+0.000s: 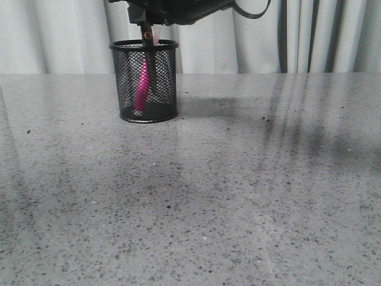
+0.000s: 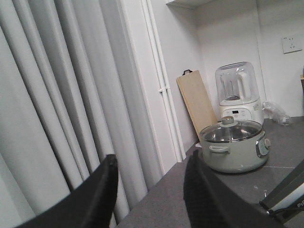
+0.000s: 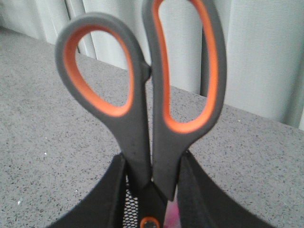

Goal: Put pen and scissors into bin
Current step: 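Lift the scissors and carry them above the mesh cup, then lower the scissors blades-first into the cup and open the right gripper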

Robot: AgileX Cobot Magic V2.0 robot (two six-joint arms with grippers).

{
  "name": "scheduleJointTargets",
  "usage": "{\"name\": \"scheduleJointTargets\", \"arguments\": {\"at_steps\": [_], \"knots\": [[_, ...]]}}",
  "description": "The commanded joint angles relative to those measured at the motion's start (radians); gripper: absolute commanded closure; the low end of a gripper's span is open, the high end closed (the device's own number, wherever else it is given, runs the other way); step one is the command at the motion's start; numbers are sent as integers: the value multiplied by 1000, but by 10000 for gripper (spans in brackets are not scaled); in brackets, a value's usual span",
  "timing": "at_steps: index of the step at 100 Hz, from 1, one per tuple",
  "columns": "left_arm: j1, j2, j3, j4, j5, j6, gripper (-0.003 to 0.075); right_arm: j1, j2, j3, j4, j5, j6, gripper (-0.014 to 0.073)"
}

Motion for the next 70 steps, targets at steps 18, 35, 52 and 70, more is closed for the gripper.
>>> {"name": "scheduleJointTargets", "arguments": {"at_steps": [18,35,52,70], "knots": [[-7,-20,-22,-47,-22,-11,426,0,-51,-24,-8,-133,-7,402],[-7,-35,-22,-46,-25,-11,426,0,-51,-24,-8,-133,-7,386],[-7,-53,-15,-42,-32,-11,426,0,-64,-24,-8,-165,-7,377],[-7,-63,-11,-37,-53,-11,426,0,-94,-24,-8,-202,-7,275]]}}
